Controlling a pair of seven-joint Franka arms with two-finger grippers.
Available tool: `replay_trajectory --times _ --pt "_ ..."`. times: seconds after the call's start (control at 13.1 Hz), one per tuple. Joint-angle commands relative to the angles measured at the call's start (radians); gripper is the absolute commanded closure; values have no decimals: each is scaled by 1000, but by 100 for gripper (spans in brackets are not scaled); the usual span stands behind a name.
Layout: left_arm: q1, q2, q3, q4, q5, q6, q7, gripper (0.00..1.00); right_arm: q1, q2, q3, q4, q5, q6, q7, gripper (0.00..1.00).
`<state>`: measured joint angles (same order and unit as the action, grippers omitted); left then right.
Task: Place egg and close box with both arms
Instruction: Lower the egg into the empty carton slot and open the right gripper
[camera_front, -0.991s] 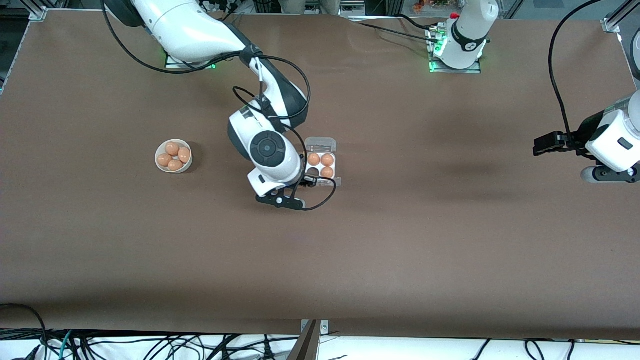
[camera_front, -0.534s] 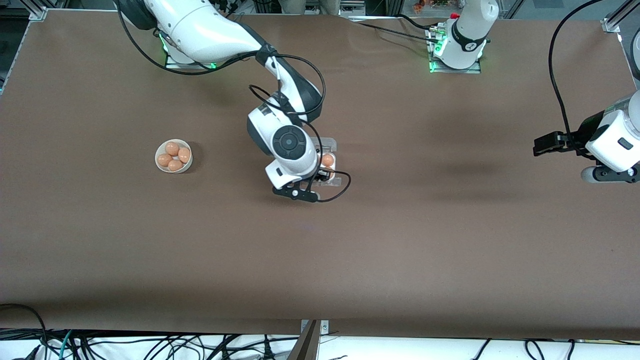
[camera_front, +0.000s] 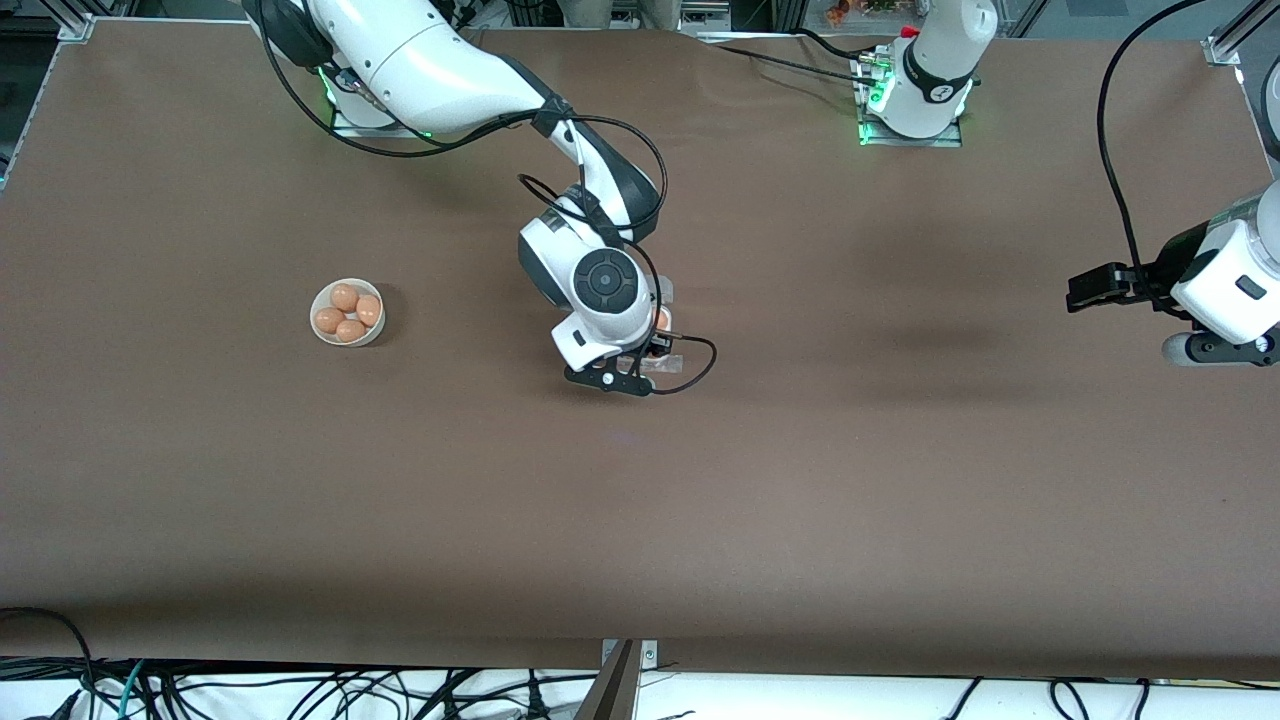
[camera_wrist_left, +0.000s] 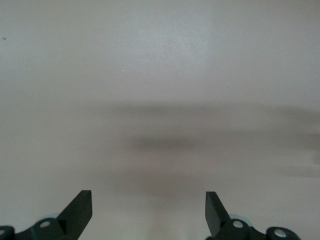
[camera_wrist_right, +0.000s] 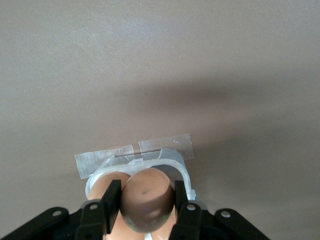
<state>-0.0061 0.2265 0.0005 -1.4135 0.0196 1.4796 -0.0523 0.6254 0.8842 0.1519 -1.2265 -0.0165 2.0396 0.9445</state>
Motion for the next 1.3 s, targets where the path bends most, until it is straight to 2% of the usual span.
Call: replay_trajectory --times 0.0,0.15,0.3,0.53,0.69,0.91,1.07,1.22 --pt "8 8 -4 27 -10 -7 11 0 8 -11 -8 -22 -22 10 30 100" --pt "6 8 -5 27 -15 -7 11 0 10 -11 -6 -31 -23 10 31 98" --pt "-5 8 -8 27 -18 -9 8 0 10 -13 -6 -31 -26 8 55 0" --pt "-34 8 -20 25 -26 -9 -8 0 10 -16 -6 -30 -40 7 59 0" --pt "-67 8 -25 25 -70 -10 -53 0 4 -22 -6 -28 -40 -1 50 0" --pt "-161 20 -25 22 -105 -12 -164 0 -38 -71 -9 -28 -40 -74 14 0" --pt "-218 27 -25 21 -177 -16 -258 8 -84 -129 -11 -30 -34 -200 -57 0" --pt "-268 34 -25 24 -255 -15 -419 29 -142 -201 -14 -68 -28 -280 -156 0"
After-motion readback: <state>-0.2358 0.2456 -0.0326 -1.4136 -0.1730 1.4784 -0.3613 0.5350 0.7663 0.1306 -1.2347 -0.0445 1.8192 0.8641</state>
